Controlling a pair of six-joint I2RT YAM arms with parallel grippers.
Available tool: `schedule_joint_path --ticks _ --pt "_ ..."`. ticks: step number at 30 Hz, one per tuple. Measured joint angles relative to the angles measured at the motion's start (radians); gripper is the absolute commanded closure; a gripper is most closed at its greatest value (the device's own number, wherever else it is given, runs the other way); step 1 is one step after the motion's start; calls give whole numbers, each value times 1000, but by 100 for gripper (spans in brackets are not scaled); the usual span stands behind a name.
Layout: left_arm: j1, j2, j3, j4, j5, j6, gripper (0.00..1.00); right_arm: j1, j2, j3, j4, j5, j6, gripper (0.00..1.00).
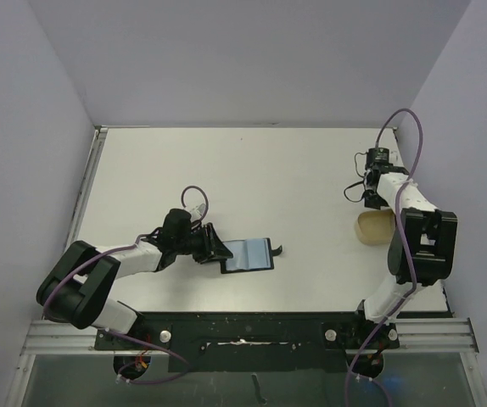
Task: Put the credit cards into the card holder
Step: Pick up the credit card from the storage box.
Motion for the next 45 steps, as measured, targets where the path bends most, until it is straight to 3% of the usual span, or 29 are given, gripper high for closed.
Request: schedule_joint_path --ticks 6,23,45 --pt "-2 -10 0 -5 -16 2 68 -63 13 0 30 11 -47 37" --pt "-2 -26 0 -7 2 2 68 -76 93 4 11 74 -80 47" --pt "-2 -53 0 -7 5 2 67 -80 105 16 -6 99 -89 75"
